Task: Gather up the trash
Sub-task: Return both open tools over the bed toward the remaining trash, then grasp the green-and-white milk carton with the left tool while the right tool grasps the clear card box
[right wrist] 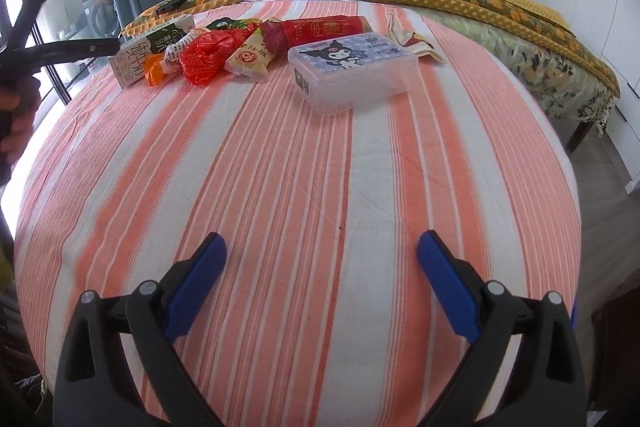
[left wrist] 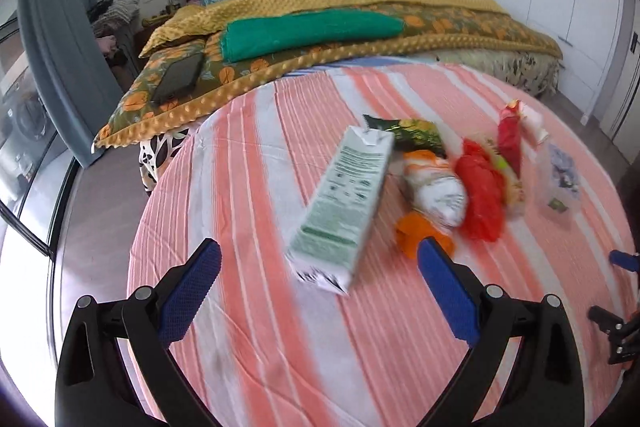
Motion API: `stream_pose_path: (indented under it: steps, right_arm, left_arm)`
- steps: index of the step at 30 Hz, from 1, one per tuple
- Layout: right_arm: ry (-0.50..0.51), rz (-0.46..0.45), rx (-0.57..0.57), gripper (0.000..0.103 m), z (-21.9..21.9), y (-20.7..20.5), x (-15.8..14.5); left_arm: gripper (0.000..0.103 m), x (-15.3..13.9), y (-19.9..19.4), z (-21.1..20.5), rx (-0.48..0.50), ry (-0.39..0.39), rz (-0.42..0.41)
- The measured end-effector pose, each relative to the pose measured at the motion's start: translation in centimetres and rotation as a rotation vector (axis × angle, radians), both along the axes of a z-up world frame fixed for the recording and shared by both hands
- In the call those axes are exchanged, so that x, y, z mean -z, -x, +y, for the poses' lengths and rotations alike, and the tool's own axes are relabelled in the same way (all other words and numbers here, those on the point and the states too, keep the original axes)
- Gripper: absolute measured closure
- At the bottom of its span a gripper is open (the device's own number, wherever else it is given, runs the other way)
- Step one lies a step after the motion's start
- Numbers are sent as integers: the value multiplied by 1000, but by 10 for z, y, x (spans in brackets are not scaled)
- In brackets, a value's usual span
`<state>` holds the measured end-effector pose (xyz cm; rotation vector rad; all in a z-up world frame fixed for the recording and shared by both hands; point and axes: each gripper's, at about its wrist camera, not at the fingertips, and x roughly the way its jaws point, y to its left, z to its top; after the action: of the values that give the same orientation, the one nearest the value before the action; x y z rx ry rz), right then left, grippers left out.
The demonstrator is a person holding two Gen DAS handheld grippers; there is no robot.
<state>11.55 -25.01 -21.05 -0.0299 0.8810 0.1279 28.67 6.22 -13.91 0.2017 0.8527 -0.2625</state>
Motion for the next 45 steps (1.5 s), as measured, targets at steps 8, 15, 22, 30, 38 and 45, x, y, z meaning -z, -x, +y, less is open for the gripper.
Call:
stream_pose_path:
  steps: [8, 15, 22, 30, 38, 45]
  right_arm:
    - [0, -1, 1, 9, 0, 0, 0]
    - [1, -1, 3, 9, 0, -1, 0]
    - [4, -2, 6, 9, 0, 0, 0]
    - [5, -3, 6, 9, -1, 0, -1]
    - [-3, -1, 8, 9, -2, -2, -1]
    - [-38, 27, 37, 8, -3, -10, -4]
  left_arm:
    - [42, 25, -36, 8, 36, 38, 107]
    - [21, 20, -63, 56, -108, 172, 105]
    - [6, 16, -75, 33, 41, 112, 69]
    - [23, 34, -78, 5, 142, -48, 49]
    - [52, 31, -39, 16, 44, -29, 66]
    - [52, 27, 46, 22, -74, 48, 106]
